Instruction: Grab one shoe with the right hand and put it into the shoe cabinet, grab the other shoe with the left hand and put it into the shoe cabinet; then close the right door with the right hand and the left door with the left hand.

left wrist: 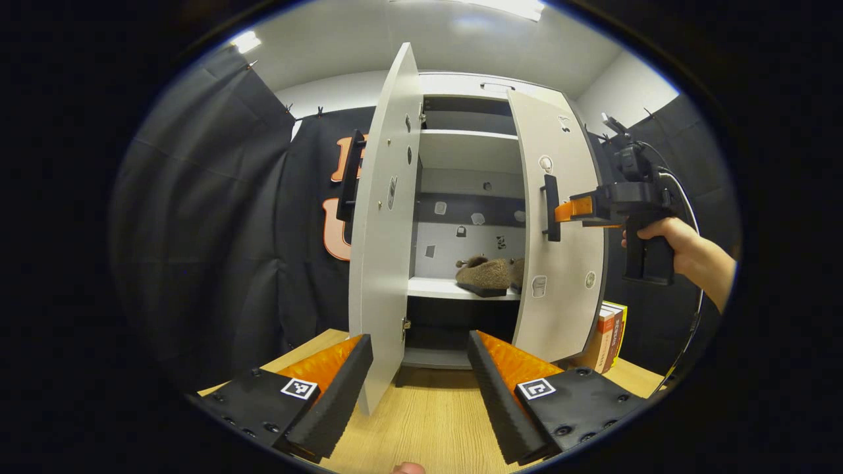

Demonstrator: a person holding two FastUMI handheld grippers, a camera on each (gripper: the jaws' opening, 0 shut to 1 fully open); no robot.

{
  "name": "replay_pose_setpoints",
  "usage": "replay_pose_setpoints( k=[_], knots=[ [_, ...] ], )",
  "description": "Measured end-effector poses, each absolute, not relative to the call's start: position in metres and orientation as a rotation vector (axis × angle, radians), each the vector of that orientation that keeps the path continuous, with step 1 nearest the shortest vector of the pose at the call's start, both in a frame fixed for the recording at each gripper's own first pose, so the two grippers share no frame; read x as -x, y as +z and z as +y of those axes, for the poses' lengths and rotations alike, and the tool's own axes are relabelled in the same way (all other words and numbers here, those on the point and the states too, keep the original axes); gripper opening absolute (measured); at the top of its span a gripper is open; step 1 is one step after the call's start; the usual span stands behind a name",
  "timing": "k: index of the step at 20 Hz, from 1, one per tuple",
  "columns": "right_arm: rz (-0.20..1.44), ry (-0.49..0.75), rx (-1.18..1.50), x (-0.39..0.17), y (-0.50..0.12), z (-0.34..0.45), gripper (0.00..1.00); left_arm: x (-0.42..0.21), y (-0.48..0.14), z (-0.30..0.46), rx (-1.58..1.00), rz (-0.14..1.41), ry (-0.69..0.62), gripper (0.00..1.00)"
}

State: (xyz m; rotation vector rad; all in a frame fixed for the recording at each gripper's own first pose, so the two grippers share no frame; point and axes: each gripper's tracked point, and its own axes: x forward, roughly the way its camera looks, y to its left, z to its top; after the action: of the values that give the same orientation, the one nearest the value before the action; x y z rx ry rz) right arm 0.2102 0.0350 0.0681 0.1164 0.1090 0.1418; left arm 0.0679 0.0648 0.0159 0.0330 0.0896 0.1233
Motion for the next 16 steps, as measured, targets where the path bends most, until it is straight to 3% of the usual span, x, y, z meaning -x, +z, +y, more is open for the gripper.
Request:
replay_pose_setpoints(
  k=[6,7,9,13,14,16],
  knots=[
    [0.113,0.129,-0.105,-0.22,0.065,0.038,0.91,-0.069,0.015,0.064,-0.043,0.091,0.114,0.95],
    [0.114,0.126,-0.097,-0.222,0.065,0.038,0.91,-0.069,0.015,0.065,-0.041,0.093,0.113,0.9],
    [0.119,0.12,-0.08,-0.225,0.064,0.041,0.91,-0.068,0.015,0.067,-0.039,0.092,0.115,0.95],
    [0.126,0.112,-0.067,-0.231,0.063,0.044,0.91,-0.068,0.014,0.071,-0.036,0.101,0.126,0.95],
    [0.128,0.112,-0.069,-0.23,0.063,0.043,0.91,-0.067,0.013,0.072,-0.037,0.103,0.129,0.9],
    [0.137,0.112,-0.077,-0.228,0.063,0.041,0.92,-0.067,0.014,0.072,-0.04,0.104,0.131,0.95]
  ],
)
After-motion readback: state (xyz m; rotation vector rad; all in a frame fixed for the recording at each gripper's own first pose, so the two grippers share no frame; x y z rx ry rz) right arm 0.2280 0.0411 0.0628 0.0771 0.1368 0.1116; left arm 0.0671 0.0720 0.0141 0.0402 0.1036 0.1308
